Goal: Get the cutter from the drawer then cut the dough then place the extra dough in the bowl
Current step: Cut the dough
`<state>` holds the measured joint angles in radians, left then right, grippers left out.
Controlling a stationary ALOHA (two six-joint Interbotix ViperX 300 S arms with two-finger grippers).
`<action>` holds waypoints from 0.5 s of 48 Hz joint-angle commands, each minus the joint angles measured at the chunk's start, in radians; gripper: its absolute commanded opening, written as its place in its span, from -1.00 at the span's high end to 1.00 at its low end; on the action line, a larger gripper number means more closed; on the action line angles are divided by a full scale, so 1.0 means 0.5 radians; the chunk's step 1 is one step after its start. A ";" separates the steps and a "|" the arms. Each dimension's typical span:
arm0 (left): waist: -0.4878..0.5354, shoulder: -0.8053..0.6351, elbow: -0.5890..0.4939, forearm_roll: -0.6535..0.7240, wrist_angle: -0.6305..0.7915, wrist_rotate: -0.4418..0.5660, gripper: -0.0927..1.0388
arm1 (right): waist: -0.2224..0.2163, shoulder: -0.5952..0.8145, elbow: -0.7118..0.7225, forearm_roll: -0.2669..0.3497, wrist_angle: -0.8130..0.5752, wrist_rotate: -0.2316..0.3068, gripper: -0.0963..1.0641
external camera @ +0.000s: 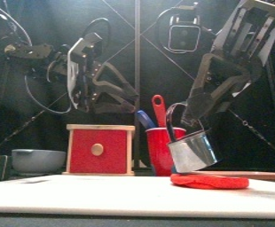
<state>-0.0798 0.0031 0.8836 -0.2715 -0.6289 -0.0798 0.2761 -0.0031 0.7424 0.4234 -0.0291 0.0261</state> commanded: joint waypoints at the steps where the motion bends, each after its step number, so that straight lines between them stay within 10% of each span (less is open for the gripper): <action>1: 0.006 -0.015 -0.031 0.000 -0.009 0.003 -0.55 | 0.000 -0.043 -0.003 0.009 0.000 0.006 -0.26; 24: 0.006 -0.015 -0.018 0.000 -0.006 0.003 -0.55 | -0.083 -0.236 0.132 -0.012 0.049 0.000 -0.26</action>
<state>-0.0782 0.0031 0.8851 -0.2715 -0.6289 -0.0798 0.2500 -0.0736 0.8145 0.4188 -0.0015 0.0276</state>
